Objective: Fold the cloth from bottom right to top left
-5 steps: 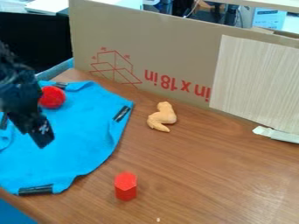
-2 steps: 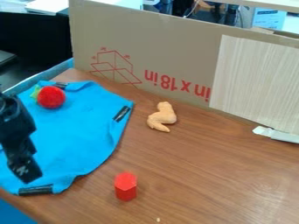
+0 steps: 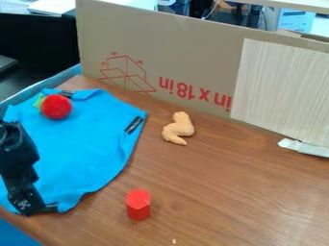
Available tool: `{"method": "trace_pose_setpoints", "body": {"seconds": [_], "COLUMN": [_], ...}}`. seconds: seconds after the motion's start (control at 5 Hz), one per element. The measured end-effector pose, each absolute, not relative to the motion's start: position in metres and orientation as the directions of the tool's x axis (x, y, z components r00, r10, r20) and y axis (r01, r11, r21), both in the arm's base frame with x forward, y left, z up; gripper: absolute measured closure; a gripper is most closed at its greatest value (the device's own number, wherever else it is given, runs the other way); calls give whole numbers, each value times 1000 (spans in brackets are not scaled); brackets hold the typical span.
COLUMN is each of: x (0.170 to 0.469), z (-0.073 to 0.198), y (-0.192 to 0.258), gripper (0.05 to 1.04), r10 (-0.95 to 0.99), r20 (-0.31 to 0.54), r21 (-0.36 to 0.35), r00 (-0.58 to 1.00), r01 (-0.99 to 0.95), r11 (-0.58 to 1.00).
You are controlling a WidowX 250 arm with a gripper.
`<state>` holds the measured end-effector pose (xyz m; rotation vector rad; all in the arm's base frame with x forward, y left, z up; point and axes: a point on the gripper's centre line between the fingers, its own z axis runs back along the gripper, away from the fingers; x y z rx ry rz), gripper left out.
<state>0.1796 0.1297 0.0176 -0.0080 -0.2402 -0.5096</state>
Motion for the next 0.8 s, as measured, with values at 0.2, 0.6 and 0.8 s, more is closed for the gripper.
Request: {"method": "trace_pose_setpoints", "body": {"seconds": [0.2,0.6,0.8], "x": [181,183,188], "z": [7,-5,-7], "y": [125,119,122], "gripper": [83,117,367], "r10": [-465,-465,-411], "r20": [219,207,232], "r21": [47,92,104], "r00": [858,861,882], "r01": [467,456,397], "r11": [883,885,912]}}
